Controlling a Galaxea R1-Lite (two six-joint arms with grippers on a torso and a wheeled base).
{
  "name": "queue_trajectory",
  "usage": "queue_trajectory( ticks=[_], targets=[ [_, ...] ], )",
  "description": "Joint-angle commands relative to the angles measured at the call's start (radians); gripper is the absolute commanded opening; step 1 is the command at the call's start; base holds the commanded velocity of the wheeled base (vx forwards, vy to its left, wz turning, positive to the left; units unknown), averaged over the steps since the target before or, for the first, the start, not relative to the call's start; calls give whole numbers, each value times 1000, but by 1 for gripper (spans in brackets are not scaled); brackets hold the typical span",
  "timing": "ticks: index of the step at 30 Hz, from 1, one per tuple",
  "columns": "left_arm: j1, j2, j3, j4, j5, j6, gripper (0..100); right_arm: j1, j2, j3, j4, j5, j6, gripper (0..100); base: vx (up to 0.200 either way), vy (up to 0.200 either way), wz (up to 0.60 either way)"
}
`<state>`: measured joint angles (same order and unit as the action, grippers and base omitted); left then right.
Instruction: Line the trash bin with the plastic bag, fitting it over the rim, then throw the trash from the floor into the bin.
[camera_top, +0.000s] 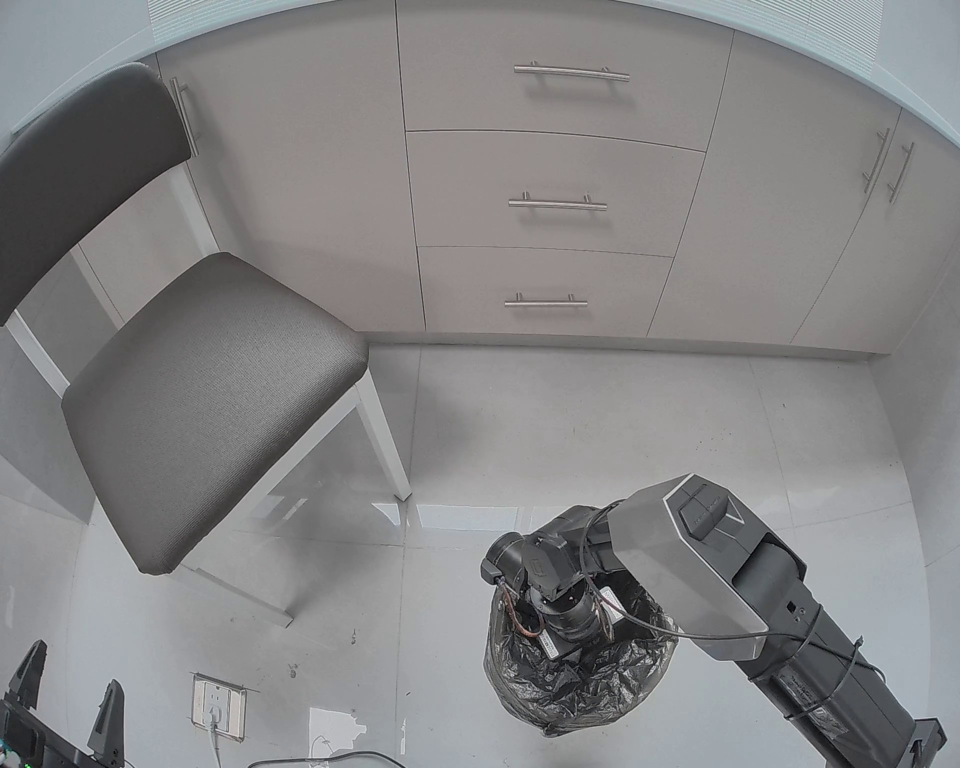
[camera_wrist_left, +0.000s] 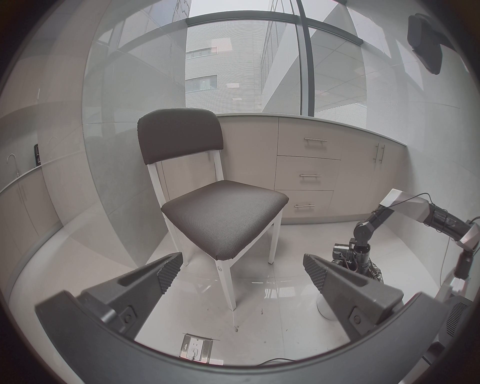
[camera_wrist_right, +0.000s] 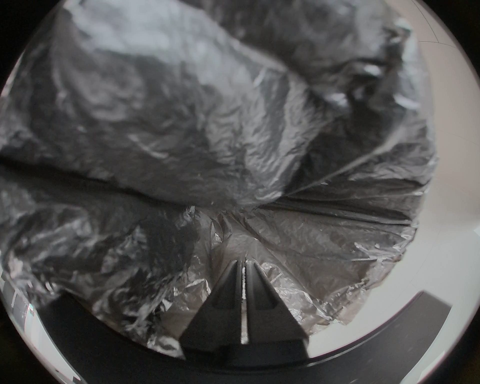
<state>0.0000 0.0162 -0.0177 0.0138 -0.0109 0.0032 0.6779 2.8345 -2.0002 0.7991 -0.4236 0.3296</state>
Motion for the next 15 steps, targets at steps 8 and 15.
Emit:
queue_trajectory(
  ticks=[8,15],
  targets=[
    [0,-16,16,0,0,0,100,-8,75,0,-31,-24,-3,0,0,0,0],
    [-2,-16,16,0,0,0,100,-23,103,0,-127,-44,-15,0,0,0,0]
  ],
)
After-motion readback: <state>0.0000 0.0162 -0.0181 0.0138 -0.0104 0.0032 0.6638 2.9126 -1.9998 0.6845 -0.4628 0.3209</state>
